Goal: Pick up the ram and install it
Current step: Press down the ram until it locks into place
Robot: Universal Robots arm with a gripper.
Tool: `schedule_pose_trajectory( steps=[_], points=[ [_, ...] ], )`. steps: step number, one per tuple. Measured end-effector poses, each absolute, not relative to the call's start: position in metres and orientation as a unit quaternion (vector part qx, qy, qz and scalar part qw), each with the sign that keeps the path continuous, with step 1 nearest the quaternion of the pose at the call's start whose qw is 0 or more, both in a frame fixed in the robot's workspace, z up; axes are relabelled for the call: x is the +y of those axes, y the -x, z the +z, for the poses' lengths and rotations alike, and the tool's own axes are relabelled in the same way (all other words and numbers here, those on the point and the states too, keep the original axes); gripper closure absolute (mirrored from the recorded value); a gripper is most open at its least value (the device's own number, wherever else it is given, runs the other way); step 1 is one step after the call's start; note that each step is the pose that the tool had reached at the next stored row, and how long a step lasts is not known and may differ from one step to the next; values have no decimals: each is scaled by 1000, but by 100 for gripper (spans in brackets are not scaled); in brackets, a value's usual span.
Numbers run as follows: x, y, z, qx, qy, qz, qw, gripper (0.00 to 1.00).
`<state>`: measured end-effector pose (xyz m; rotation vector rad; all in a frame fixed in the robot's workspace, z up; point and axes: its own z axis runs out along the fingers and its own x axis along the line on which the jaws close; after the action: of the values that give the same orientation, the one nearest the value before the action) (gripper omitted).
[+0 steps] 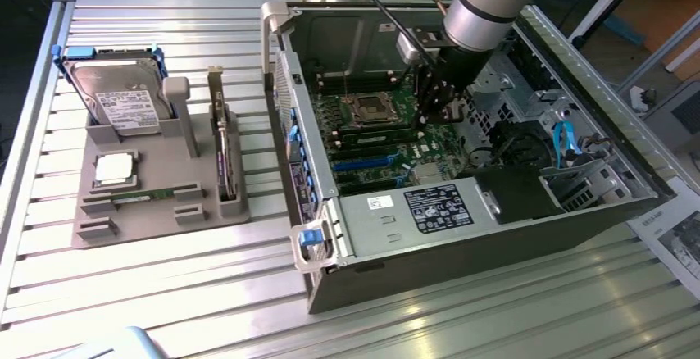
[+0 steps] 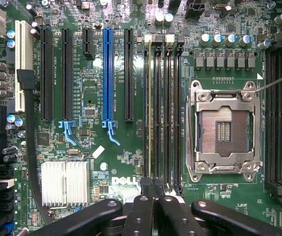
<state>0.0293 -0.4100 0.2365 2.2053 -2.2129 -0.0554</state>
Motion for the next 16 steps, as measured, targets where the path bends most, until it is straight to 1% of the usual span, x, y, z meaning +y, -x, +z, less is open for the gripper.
schedule_pose_trajectory(
  steps=[16],
  points=[
    [-409, -30, 232, -708, -706, -18, 8, 90]
  ],
)
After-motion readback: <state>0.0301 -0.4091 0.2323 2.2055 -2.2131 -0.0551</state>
